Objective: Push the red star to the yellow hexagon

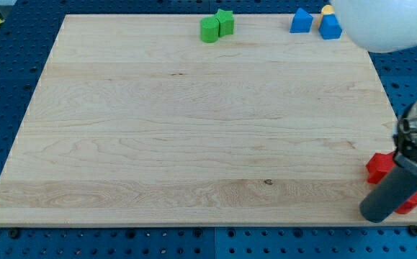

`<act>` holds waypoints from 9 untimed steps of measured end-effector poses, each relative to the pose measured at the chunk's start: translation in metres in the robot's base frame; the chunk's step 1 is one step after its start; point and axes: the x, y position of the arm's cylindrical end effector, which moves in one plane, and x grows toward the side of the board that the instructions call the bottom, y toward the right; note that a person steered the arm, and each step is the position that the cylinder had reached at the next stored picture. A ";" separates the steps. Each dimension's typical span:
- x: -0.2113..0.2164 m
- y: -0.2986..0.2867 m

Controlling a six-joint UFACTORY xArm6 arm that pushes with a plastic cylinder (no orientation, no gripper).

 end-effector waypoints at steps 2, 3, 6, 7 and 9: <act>-0.029 0.027; -0.042 0.028; -0.090 0.028; -0.115 0.028; -0.139 0.028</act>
